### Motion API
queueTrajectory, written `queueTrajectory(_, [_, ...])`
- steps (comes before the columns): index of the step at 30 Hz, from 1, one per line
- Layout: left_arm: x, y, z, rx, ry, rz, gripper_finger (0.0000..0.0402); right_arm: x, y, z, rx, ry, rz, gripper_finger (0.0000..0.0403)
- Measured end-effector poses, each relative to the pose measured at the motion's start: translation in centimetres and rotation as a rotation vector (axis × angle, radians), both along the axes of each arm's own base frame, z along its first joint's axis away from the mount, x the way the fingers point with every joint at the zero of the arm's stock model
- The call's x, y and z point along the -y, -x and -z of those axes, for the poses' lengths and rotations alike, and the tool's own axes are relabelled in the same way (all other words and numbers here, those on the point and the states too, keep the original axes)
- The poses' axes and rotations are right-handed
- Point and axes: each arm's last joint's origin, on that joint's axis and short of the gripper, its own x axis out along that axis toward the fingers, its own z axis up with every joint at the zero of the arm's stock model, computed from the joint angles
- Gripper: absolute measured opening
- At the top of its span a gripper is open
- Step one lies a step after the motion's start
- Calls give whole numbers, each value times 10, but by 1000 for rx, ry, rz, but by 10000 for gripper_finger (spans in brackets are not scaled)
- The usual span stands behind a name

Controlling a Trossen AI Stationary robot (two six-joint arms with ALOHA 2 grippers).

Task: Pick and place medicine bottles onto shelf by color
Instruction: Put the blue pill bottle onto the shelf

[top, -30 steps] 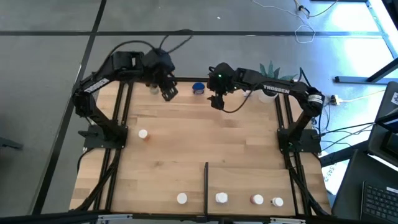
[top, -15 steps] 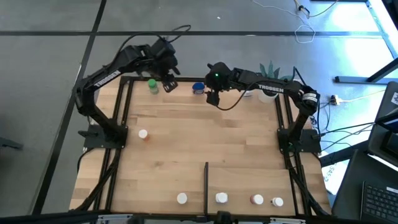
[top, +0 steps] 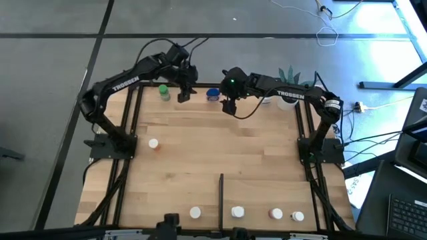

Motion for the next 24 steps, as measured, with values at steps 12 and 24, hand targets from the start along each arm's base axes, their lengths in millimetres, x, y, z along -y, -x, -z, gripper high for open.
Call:
queueTrajectory(12, [-14,4,56,80,-15,-44,198,0,0,0,1,-1,2,282])
queueTrajectory(24, [-22,-6,101,155,27,-150,198,0,0,0,9,-18,23,282])
